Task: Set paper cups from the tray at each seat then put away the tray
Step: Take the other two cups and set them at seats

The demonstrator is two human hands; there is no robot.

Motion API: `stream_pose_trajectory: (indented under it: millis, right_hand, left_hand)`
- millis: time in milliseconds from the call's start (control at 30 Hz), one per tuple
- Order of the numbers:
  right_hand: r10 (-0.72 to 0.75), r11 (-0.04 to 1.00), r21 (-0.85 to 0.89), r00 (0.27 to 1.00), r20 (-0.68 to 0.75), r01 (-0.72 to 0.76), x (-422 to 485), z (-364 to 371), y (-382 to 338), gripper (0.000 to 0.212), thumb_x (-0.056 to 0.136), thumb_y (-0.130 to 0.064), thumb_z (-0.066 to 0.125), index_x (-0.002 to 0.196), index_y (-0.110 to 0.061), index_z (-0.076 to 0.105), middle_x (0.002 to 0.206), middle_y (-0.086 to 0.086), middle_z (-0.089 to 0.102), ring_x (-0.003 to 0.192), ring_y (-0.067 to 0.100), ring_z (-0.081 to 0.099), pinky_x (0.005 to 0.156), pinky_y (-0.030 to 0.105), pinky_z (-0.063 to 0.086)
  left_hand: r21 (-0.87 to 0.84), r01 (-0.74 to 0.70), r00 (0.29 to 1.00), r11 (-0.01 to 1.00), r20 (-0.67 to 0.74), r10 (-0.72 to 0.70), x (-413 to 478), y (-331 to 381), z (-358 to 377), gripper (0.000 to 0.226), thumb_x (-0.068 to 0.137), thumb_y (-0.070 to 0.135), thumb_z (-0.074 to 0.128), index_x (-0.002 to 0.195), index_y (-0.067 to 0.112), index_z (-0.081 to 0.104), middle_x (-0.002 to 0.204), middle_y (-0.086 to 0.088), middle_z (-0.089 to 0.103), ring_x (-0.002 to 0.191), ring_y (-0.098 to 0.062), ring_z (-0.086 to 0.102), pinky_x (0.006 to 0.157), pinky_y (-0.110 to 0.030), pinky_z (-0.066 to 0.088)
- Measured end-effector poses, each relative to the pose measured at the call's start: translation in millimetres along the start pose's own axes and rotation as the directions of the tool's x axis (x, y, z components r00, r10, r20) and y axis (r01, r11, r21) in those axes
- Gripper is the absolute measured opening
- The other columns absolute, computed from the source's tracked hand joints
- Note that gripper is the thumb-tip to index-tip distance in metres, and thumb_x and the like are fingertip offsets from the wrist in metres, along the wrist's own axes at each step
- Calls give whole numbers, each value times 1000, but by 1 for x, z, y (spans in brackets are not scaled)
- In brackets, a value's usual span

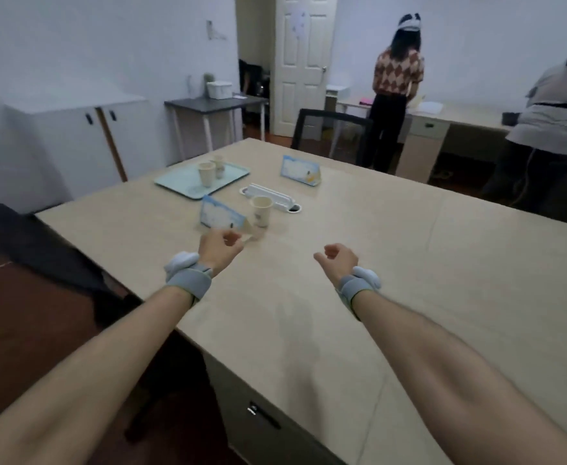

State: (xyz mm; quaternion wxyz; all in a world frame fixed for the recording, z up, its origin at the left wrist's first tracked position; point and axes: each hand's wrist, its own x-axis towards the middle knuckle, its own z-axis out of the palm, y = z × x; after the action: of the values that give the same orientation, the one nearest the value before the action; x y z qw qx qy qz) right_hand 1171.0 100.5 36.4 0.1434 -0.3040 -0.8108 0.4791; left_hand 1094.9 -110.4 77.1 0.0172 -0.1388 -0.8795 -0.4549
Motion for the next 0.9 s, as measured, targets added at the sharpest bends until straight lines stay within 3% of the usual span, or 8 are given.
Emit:
stream_pose_trajectory:
  millis: [100, 200, 367, 467, 733, 900]
  right_hand:
    - [-122, 993, 17, 984, 132, 121, -4, 75, -55, 36, 80, -22, 66, 111, -3, 63, 114, 15, 67, 108, 27, 60, 95, 30, 44]
    - [-244, 970, 45, 934, 260, 241, -12, 142, -105, 37, 79, -25, 66, 111, -5, 64, 113, 12, 68, 107, 25, 61, 96, 31, 44]
    - [-419, 907, 160, 793, 443, 391, -36, 239, -184, 38, 80, -23, 66, 113, -5, 62, 113, 11, 67, 105, 23, 62, 94, 31, 47]
    - [-498, 866, 250, 697, 516, 434, -56, 290, -229, 35, 81, -18, 66, 112, -3, 62, 112, 13, 67, 106, 24, 61, 92, 26, 44]
    - [-620, 771, 350, 499, 606, 532, -124, 404, -305, 28, 79, -17, 66, 105, -5, 66, 106, 11, 71, 100, 20, 64, 82, 15, 40]
    - [-615, 769, 359, 459, 641, 529, -148, 482, -337, 28, 79, -18, 64, 105, -8, 66, 104, 9, 71, 100, 19, 64, 82, 16, 38]
  left_hand:
    - [23, 73, 985, 997, -156, -68, -3, -36, -74, 23, 81, 5, 63, 101, -5, 67, 105, -24, 69, 96, -33, 65, 91, -35, 48]
    - [49, 130, 948, 990, -298, -109, -9, -66, -139, 24, 82, 6, 63, 103, -4, 66, 106, -23, 69, 87, -21, 60, 92, -33, 47]
    - [90, 249, 858, 964, -483, -176, -25, -104, -225, 23, 81, 7, 65, 101, -3, 68, 104, -21, 70, 92, -26, 64, 89, -25, 45]
    - [73, 329, 777, 941, -587, -226, -33, -129, -267, 22, 80, 7, 65, 99, -2, 69, 103, -22, 70, 95, -29, 65, 90, -27, 45]
    - [-12, 467, 621, 884, -707, -338, -46, -199, -344, 21, 80, 8, 66, 98, -3, 70, 104, -22, 70, 101, -31, 64, 92, -27, 45]
    - [-24, 488, 599, 872, -717, -355, -25, -252, -400, 20, 80, 8, 66, 97, -2, 69, 103, -23, 70, 100, -33, 64, 90, -29, 46]
